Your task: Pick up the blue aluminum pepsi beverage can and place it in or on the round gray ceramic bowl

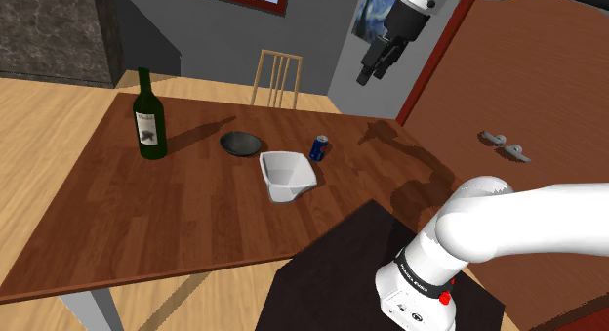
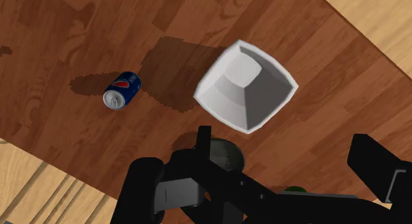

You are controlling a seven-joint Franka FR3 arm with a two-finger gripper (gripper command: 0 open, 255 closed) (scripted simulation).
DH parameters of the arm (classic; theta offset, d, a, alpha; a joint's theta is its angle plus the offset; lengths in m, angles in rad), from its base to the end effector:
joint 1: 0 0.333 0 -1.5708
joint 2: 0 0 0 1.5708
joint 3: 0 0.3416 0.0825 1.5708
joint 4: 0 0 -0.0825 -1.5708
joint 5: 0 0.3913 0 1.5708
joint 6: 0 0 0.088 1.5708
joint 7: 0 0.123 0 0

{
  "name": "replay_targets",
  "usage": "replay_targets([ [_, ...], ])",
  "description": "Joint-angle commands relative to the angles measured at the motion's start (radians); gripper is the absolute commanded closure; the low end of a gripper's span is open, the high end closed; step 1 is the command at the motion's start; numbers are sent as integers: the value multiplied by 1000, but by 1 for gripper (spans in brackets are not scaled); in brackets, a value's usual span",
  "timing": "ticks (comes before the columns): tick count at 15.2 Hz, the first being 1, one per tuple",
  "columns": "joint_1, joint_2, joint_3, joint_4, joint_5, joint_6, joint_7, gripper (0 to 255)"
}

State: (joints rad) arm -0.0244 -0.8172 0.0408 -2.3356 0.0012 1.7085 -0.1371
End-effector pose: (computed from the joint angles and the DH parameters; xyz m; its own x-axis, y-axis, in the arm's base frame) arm 0.3035 0.0099 0.6254 0.9723 0.1454 0.1828 0.1378 -0.9890 0.0540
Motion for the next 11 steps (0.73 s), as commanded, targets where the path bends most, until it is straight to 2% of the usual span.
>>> replay_targets([
  [1, 0, 0, 0, 0, 0, 0, 0, 0],
  [11, -41, 230, -119, -69, -46, 257, -117, 0],
])
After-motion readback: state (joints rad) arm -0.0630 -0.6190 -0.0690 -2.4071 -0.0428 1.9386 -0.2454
